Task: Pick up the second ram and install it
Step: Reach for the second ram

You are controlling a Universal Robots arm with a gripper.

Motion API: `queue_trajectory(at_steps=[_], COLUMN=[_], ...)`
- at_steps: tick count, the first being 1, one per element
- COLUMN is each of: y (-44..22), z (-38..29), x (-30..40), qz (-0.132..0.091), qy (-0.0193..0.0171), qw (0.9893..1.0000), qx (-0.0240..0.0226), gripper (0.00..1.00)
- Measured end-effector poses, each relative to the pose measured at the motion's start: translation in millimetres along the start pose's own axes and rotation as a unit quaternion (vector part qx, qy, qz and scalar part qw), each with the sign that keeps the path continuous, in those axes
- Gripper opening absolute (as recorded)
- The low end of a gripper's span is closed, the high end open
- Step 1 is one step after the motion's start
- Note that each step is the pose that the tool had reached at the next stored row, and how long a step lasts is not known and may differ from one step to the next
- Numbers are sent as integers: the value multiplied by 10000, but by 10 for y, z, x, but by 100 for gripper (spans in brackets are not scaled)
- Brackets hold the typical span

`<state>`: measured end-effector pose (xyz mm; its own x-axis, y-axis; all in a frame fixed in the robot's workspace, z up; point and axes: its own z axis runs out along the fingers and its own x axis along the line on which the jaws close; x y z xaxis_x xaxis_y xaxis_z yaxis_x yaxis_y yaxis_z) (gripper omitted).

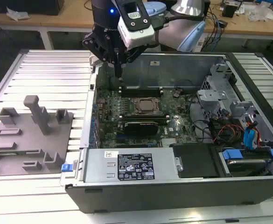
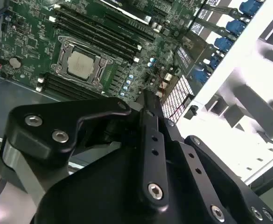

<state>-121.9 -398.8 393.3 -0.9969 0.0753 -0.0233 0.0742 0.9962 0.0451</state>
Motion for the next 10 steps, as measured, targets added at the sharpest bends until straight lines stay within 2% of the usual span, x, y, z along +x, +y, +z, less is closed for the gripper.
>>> queue_trajectory(at_steps=[3, 6, 8, 10], y=[-5, -16, -19, -26], z=[-2, -6, -7, -9], x=[62, 213, 262, 343], qz=[0, 0, 0, 0], qy=[0, 0, 0, 0], qw=[10000, 10000, 10000, 10000], qx=[0, 0, 0, 0], gripper=[11, 11, 11, 11])
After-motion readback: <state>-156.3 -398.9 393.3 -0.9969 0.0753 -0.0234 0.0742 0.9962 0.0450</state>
